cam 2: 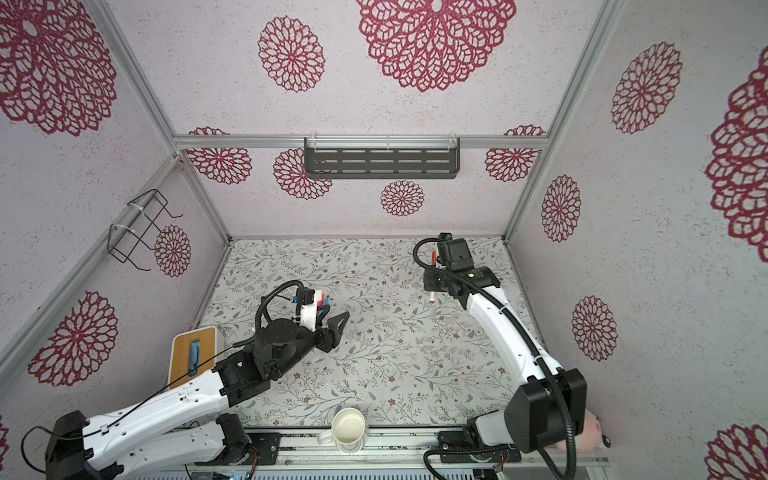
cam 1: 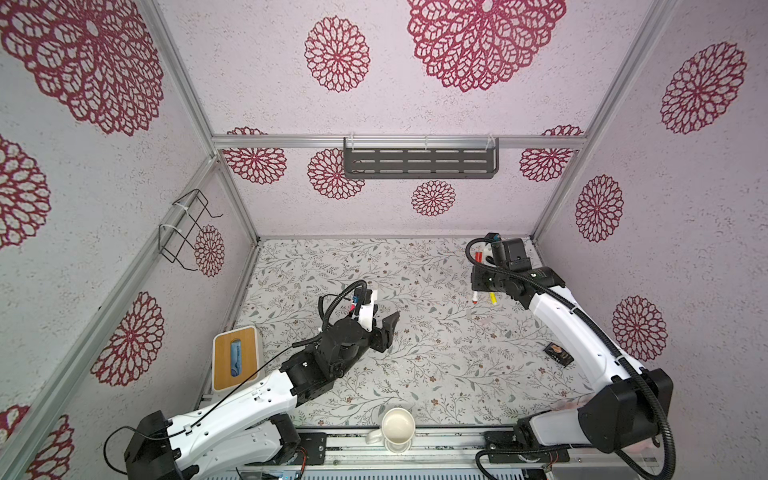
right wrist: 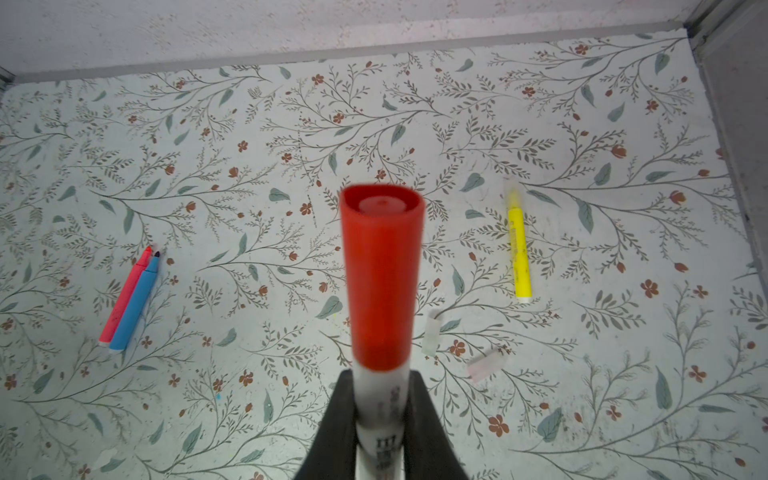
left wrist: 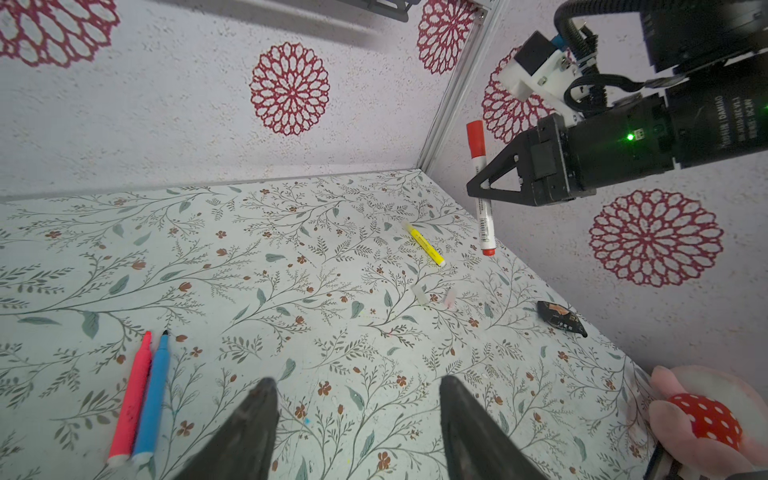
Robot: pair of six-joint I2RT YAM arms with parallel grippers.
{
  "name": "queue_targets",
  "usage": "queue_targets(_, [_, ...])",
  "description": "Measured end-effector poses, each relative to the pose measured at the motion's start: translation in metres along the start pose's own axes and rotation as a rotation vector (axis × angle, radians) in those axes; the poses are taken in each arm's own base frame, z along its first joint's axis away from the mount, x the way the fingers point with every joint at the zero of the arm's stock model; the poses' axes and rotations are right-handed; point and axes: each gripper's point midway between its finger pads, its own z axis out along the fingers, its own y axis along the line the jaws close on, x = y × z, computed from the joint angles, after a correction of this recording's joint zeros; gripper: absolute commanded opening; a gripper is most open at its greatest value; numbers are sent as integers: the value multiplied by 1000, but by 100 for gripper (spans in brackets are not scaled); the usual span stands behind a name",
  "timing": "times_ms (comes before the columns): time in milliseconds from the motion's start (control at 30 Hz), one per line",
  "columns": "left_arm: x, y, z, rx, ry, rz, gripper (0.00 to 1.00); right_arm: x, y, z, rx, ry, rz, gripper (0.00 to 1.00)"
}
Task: Insert the pens into the pen caps
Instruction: 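Carry the capped marker with the right gripper toward the yellow highlighter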
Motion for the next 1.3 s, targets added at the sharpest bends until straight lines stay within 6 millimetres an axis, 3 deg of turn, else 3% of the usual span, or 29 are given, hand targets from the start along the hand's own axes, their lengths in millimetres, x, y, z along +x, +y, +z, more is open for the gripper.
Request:
queue_targets(433, [6, 8, -9, -6, -3, -21, 64, 4, -19, 50, 67, 123, -8, 0])
queue_targets(733, [5, 11, -17, -6, -12, -42, 64, -4, -39, 85, 122, 217, -21, 0])
queue_targets(1300, [9, 15, -24, -10, -5, -60, 64, 41, -79, 136, 271, 420, -82, 0])
